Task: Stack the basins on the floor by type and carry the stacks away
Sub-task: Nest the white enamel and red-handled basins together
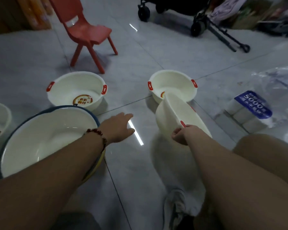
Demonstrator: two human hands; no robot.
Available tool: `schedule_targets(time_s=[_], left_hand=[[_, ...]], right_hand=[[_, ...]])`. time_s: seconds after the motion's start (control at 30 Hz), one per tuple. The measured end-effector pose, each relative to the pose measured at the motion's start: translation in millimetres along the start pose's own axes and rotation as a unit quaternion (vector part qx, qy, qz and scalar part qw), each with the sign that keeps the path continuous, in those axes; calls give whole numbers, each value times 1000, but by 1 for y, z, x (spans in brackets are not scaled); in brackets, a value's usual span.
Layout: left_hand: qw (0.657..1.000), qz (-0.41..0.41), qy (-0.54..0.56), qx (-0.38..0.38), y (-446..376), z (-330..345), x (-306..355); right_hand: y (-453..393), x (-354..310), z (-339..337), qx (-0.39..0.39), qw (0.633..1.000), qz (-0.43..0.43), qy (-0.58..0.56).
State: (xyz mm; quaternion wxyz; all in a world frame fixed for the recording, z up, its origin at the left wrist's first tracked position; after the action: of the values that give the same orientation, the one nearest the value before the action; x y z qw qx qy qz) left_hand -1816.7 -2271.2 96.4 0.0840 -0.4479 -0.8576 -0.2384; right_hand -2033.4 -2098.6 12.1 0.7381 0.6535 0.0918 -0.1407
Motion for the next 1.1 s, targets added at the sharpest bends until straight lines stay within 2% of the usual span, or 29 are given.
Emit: schedule_targets(time_s=[0.03, 0.07, 0.17, 0.27, 0.33, 0.37, 0.4, 0.47, 0.53, 0.6, 0.7, 0.77, 0.87, 1.0, 1.1], left_hand=[[1000, 4, 8, 27, 8, -9, 1], [999, 5, 17, 52, 18, -16, 2], [996, -7, 44, 77, 40, -22, 5], [988, -10, 80, 131, 53, -38, 10], [965, -32, 191, 177, 59, -50, 8], [938, -69, 278, 194, 62, -51, 3], [898, -121, 368, 207, 64, -47, -4], [800, -214, 522, 205, 67, -31, -18], [726, -235, 618, 190, 61, -17, -23], [691, -232, 660, 184, 44, -12, -26], [654, -212, 701, 189, 6, -22, -19], [654, -195, 703, 199, -30, -35, -15], [670, -160, 699, 194, -96, -52, -10], [719, -131, 654, 197, -198, -60, -11], [744, -121, 625, 204, -271, -56, -11]], right_hand=[[13, 4, -7, 26, 995, 50, -80], [30, 8, -7, 28, 996, 59, -61], [64, 1, -13, 13, 992, 8, 123], [94, -15, -14, -35, 971, -52, 230], [113, -28, -19, -59, 959, -81, 266], [124, -37, -22, -69, 950, -99, 287], [134, -45, -22, -80, 942, -115, 306], [154, -66, -18, -95, 920, -158, 345], [171, -86, -4, -95, 900, -199, 376], [175, -106, 15, -83, 889, -230, 387], [158, -138, 45, -23, 868, -270, 417], [135, -157, 64, -5, 863, -266, 429], [83, -187, 88, -6, 893, -230, 387], [0, -227, 123, -9, 930, -213, 299], [-62, -260, 144, -27, 949, -215, 230]])
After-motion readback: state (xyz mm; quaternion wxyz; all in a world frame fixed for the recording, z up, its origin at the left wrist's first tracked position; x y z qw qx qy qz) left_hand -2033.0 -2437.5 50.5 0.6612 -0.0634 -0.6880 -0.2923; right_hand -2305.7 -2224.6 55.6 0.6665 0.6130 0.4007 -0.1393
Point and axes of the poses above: each hand's wrist, its own y-axis away from the middle knuckle, its own z-axis out of the palm, x = y × z, the point moved 6 cm from there along -y, towards the middle knuckle, and after that the axes turned 7 degrees about z, right-handed, at the moved point
